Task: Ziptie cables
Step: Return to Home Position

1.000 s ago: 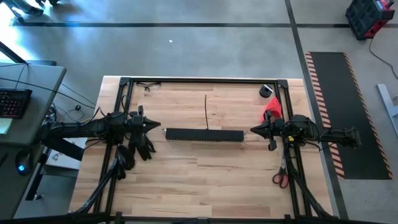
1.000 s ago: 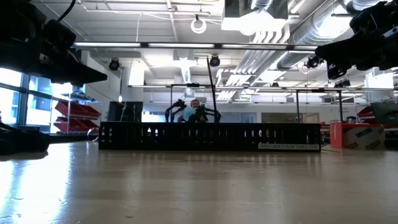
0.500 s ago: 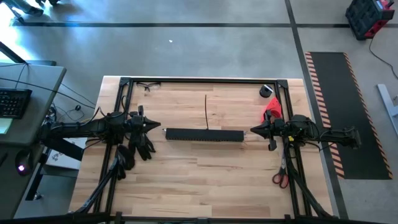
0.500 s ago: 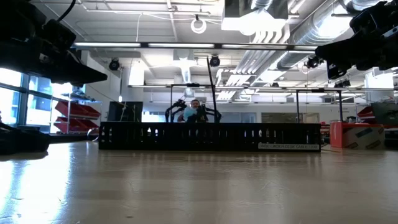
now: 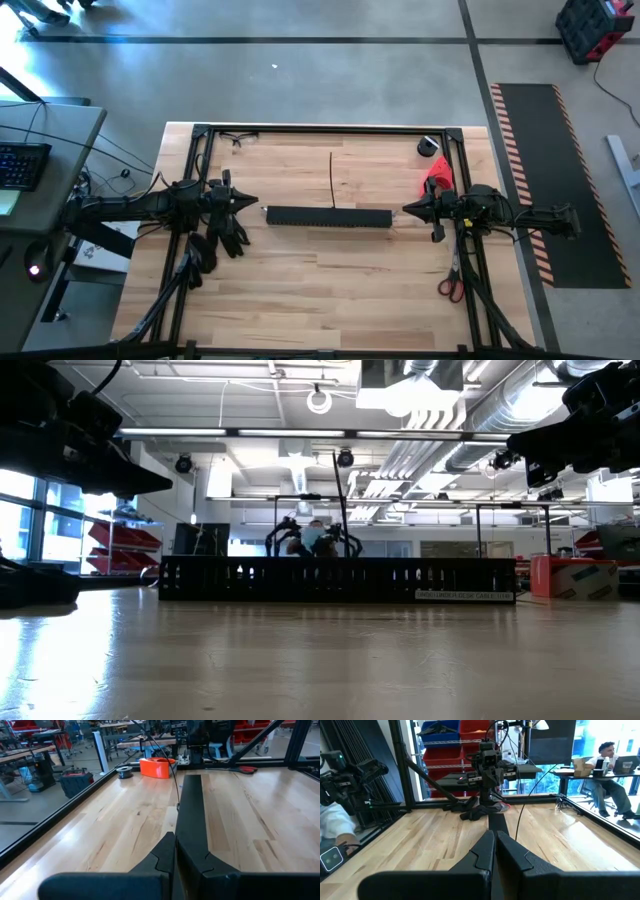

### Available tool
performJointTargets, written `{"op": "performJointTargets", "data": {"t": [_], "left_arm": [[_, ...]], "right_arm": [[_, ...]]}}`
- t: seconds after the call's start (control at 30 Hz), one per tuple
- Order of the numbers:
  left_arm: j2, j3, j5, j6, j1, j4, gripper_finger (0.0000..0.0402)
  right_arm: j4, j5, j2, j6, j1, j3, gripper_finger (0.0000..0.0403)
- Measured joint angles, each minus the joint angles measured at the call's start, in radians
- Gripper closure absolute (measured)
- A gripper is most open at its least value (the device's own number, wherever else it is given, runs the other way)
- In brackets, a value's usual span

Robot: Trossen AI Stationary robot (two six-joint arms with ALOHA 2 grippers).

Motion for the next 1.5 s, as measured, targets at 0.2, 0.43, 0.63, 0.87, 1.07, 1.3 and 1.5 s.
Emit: {"op": "performJointTargets", "data": {"t": [0.2,0.43,0.63,0.87,1.07,1.3,1.5], "left_arm": [[0.0,0.0,0.0,0.0,0.0,0.0,0.0402],[0.0,0.0,0.0,0.0,0.0,0.0,0.0402],[0.0,0.0,0.0,0.0,0.0,0.0,0.0402],[0.0,0.0,0.0,0.0,0.0,0.0,0.0402],[-0.001,0.0,0.0,0.0,-0.001,0.0,0.0402],[-0.052,0.0,0.001,0.0,-0.001,0.0,0.0402],[-0.11,0.0,0.001,0.0,-0.001,0.0,0.0402]], "right_arm": [[0.0,0.0,0.0,0.0,0.0,0.0,0.0402],[0.0,0.0,0.0,0.0,0.0,0.0,0.0402],[0.0,0.0,0.0,0.0,0.0,0.0,0.0402],[0.0,0.0,0.0,0.0,0.0,0.0,0.0402],[0.0,0.0,0.0,0.0,0.0,0.0,0.0402],[0.0,0.0,0.0,0.0,0.0,0.0,0.0403],[-0.001,0.0,0.0,0.0,0.0,0.0,0.0403]]}}
